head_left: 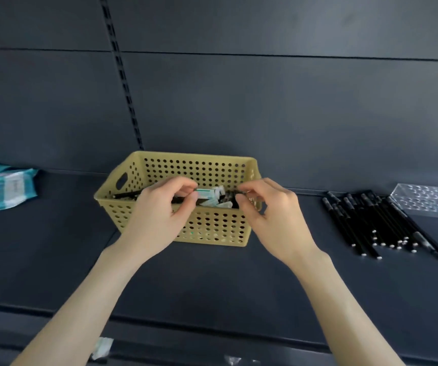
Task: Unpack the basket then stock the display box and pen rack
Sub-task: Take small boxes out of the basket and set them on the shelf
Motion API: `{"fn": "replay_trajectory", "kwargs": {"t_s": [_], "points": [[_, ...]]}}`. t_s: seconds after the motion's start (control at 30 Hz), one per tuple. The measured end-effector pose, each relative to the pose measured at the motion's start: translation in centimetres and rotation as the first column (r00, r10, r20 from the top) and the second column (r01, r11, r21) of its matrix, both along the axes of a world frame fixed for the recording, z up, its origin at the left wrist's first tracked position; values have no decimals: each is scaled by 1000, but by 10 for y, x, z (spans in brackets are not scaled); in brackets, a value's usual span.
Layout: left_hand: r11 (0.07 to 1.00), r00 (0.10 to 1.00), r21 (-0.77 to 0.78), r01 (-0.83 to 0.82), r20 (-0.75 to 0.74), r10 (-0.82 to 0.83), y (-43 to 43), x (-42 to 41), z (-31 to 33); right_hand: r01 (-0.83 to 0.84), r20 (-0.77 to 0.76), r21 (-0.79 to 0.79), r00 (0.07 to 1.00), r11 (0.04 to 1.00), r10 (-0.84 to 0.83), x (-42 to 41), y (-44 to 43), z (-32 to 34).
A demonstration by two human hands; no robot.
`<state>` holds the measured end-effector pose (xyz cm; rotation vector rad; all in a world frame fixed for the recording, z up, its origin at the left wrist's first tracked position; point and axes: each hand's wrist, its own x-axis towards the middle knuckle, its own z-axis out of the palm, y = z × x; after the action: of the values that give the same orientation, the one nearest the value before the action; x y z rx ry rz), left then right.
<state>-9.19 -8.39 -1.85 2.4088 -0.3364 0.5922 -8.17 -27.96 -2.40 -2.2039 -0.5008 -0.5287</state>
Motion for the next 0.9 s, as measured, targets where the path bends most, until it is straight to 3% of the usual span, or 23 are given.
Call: {"fn": "replay_trajectory", "kwargs": {"t_s": [0.23, 0.4, 0.5, 0.7, 0.9], "points": [[997, 994, 66, 28, -110, -20, 47, 52, -3, -56, -40, -153, 998, 987, 50, 51, 41, 7], [972, 919, 205, 117, -394, -28, 72, 93, -2, -199, -188, -362, 972, 911, 137, 98, 54, 8], [934, 875, 309, 179, -484, -8, 81, 117, -4, -286, -288, -482, 944, 828, 158, 125, 62, 4], [735, 838, 582, 347, -544, 36, 85, 157, -19, -397, -436, -722, 897, 567, 74, 165, 77, -12], [574, 749, 597, 561, -661, -45, 93, 177, -23, -330, -337, -769, 937, 547, 93, 167, 82, -24]]}}
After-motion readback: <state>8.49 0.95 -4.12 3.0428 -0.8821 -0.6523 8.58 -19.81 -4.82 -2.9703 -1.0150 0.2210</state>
